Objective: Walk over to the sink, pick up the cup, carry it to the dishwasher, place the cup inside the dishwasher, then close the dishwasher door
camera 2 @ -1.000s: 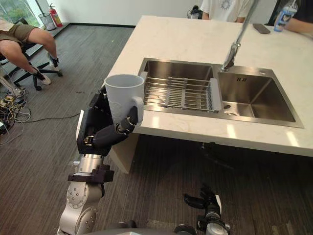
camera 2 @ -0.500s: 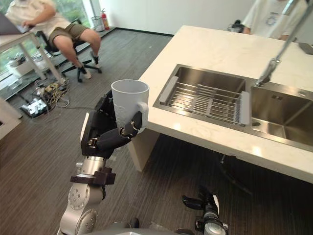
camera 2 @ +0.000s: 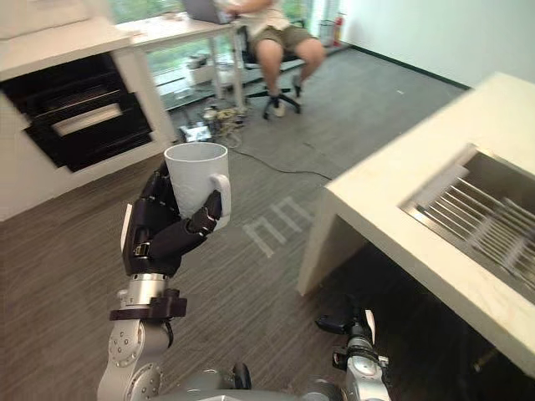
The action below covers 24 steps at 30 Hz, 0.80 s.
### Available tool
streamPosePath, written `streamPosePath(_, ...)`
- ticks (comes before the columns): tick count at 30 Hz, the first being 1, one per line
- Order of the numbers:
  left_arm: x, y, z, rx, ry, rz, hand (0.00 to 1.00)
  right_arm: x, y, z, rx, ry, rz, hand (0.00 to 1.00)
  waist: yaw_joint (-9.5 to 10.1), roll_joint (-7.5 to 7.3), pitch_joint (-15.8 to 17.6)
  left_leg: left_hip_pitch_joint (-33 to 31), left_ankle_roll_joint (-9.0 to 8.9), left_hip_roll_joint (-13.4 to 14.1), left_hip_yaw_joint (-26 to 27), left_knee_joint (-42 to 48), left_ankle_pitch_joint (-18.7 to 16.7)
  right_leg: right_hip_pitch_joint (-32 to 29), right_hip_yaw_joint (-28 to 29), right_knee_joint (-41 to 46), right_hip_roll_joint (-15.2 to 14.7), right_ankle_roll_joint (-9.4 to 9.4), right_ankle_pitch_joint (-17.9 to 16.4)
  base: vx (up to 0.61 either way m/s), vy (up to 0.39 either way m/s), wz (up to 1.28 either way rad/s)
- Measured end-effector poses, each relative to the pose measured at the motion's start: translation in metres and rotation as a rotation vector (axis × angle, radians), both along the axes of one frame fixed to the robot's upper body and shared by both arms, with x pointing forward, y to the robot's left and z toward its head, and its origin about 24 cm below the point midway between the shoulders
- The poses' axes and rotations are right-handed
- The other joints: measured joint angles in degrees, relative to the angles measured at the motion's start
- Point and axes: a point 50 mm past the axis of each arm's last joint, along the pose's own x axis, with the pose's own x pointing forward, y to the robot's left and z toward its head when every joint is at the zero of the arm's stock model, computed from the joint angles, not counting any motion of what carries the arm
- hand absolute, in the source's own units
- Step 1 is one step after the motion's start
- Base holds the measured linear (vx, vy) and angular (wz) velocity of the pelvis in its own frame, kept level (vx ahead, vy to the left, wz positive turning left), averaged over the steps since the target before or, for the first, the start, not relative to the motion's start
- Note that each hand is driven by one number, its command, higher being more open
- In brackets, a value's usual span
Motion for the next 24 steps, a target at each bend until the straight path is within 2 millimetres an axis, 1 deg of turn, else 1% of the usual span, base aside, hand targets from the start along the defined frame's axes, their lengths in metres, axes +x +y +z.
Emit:
streamPosePath(2, 0.000, 0.001, 0.000, -0.009, 0.002, 0.001, 0.30, 0.000, 0.005, 0.004, 0.010, -0.028, 0.004, 0.90, 0.39, -0.19, -0.1, 0.5, -0.44, -1.7, -3.5, 0.1, 0.1, -1.3, 5.6, -6.8, 2.6, 0.78, -2.2, 0.18, 0.018, 1.11)
streamPosePath(3, 0.000, 0.001, 0.000, -0.019, 0.002, -0.001, 0.30, -0.001, 0.006, 0.007, 0.010, -0.045, 0.010, 0.90, 0.37, -0.24, -0.1, 0.8, -0.47, -2.5, -5.2, 0.2, 0.1, -1.2, 8.8, -10.4, 3.9, 0.99, -2.3, 0.21, -0.034, 1.18)
streamPosePath(4, -0.001, 0.001, 0.000, -0.028, 0.001, 0.001, 0.30, -0.001, 0.007, 0.010, 0.011, -0.064, 0.017, 0.90, 0.65, -0.68, -0.4, 1.3, -0.55, -3.8, -7.3, 0.6, 0.0, -0.9, 10.9, -14.8, 4.4, 1.07, -2.3, 0.17, -0.059, 1.17)
streamPosePath(5, -0.001, 0.001, 0.002, -0.031, -0.006, 0.001, 0.30, -0.002, 0.009, 0.013, 0.015, -0.080, 0.014, 0.90, 0.91, -1.33, -0.6, 1.5, -0.84, -4.5, -8.3, 0.9, -0.3, -0.7, 10.5, -17.2, 4.0, 1.41, -2.1, 0.18, -0.119, 0.97)
streamPosePath(6, -0.003, 0.002, 0.004, -0.039, -0.016, 0.005, 0.30, 0.000, 0.011, 0.015, 0.023, -0.095, 0.013, 0.90, 1.56, -2.20, -0.9, 1.6, -1.18, -4.9, -9.3, 1.4, -0.8, -0.7, 9.5, -19.3, 3.7, 1.30, -1.9, 0.19, -0.193, 0.77)
streamPosePath(7, -0.006, 0.003, 0.006, -0.044, -0.031, 0.012, 0.30, 0.002, 0.014, 0.018, 0.031, -0.114, 0.015, 0.90, 2.35, -3.25, -1.5, 0.9, -2.48, -5.1, -10.6, 2.9, -1.7, 0.0, 7.8, -22.8, 3.8, 0.56, -0.3, 0.20, -0.280, 0.82)
streamPosePath(8, -0.007, 0.004, 0.007, -0.048, -0.035, 0.020, 0.30, 0.005, 0.016, 0.020, 0.030, -0.126, 0.034, 0.90, 2.31, -4.14, -2.2, -0.4, -4.11, -4.9, -11.7, 4.9, -2.9, 1.8, 5.8, -26.1, 3.9, 1.87, 1.0, 0.16, -0.271, 0.79)
streamPosePath(9, -0.008, 0.004, 0.006, -0.055, -0.033, 0.024, 0.30, 0.007, 0.016, 0.022, 0.026, -0.131, 0.042, 0.90, 2.36, -4.00, -2.3, -0.8, -4.82, -4.2, -12.2, 5.7, -3.4, 2.8, 4.6, -27.5, 4.6, 2.48, 1.1, 0.12, -0.276, 0.83)
streamPosePath(10, -0.009, 0.006, 0.005, -0.064, -0.024, 0.039, 0.30, 0.009, 0.016, 0.023, 0.021, -0.139, 0.054, 0.90, 2.51, -3.57, -2.5, -1.3, -5.51, -2.1, -12.3, 6.1, -3.9, 4.3, 2.3, -29.7, 6.3, 1.54, 1.9, 0.08, -0.215, 0.53)
streamPosePath(11, -0.010, 0.007, 0.003, -0.071, -0.018, 0.047, 0.30, 0.010, 0.016, 0.024, 0.016, -0.145, 0.061, 0.90, 2.70, -3.57, -2.5, -1.3, -5.58, -1.3, -12.5, 5.9, -4.0, 5.0, 1.5, -30.7, 7.0, 1.06, 2.2, 0.09, -0.296, 0.45)
streamPosePath(12, -0.012, 0.008, 0.001, -0.080, -0.004, 0.060, 0.30, 0.012, 0.014, 0.026, 0.005, -0.153, 0.073, 0.90, 3.15, -3.56, -2.6, -1.1, -5.78, 0.0, -13.1, 5.5, -4.1, 6.3, 0.5, -32.7, 8.4, 0.10, 2.9, 0.08, -0.267, 0.25)
streamPosePath(13, -0.013, 0.010, -0.001, -0.079, 0.007, 0.069, 0.30, 0.012, 0.012, 0.026, -0.003, -0.154, 0.074, 0.90, 3.44, -3.54, -2.6, -1.0, -5.99, 0.8, -13.9, 4.9, -4.3, 7.3, -0.1, -34.6, 9.5, -0.47, 3.7, 0.06, -0.219, 0.19)
streamPosePath(14, -0.013, 0.012, -0.003, -0.077, 0.014, 0.074, 0.30, 0.012, 0.010, 0.026, -0.007, -0.152, 0.074, 0.90, 3.48, -3.54, -2.6, -1.0, -6.04, 1.1, -14.1, 4.7, -4.2, 7.8, -0.3, -35.4, 9.9, -0.70, 4.0, 0.02, -0.077, 0.09)
streamPosePath(15, -0.013, 0.029, -0.009, -0.047, 0.040, 0.151, 0.30, 0.009, 0.005, 0.016, -0.035, -0.087, 0.090, 0.90, 0.59, -0.82, -2.9, -1.0, -6.32, 1.5, -15.1, 2.2, -1.8, 9.6, -0.3, -41.4, 11.7, -1.80, 7.9, 0.00, 0.000, 0.00)
streamPosePath(18, -0.013, 0.029, -0.009, -0.047, 0.040, 0.151, 0.30, 0.009, 0.005, 0.016, -0.035, -0.087, 0.090, 0.90, 0.57, -0.81, -2.9, -1.0, -6.32, 1.5, -15.1, 2.1, -1.8, 9.6, -0.3, -41.4, 11.7, -1.80, 7.9, 0.00, 0.000, -0.02)
streamPosePath(21, -0.013, 0.030, -0.013, -0.044, 0.059, 0.153, 0.30, 0.003, 0.007, 0.013, -0.030, -0.071, 0.099, 0.90, 0.87, -0.84, -3.1, 1.7, -6.25, 2.4, -11.9, -0.6, -1.6, 9.7, 2.6, -41.9, 11.7, -1.68, 7.9, 0.01, 0.002, -0.45)
streamPosePath(22, -0.012, 0.027, -0.019, -0.046, 0.087, 0.141, 0.30, -0.005, 0.008, 0.010, -0.028, -0.055, 0.102, 0.90, 0.52, -0.84, -4.7, 2.3, -6.35, 2.4, -11.3, -2.5, -1.1, 9.8, 3.0, -42.7, 11.4, -1.69, 8.2, 0.07, -0.028, -0.24)
streamPosePath(23, -0.010, 0.021, -0.025, -0.046, 0.114, 0.110, 0.30, -0.019, 0.008, 0.005, -0.024, -0.022, 0.092, 0.90, -0.48, -0.87, -6.4, 2.6, -6.29, 2.1, -11.4, -4.6, -0.2, 9.9, 2.3, -43.6, 11.0, -1.71, 8.3, 0.10, -0.034, -0.06)
streamPosePath(24, -0.010, 0.018, -0.027, -0.048, 0.124, 0.096, 0.30, -0.025, 0.008, 0.003, -0.023, -0.008, 0.087, 0.90, -0.94, -0.95, -6.7, 3.0, -6.23, 2.0, -11.4, -5.6, 0.3, 10.1, 2.0, -43.8, 10.7, -1.72, 8.4, 0.12, -0.027, 0.19)
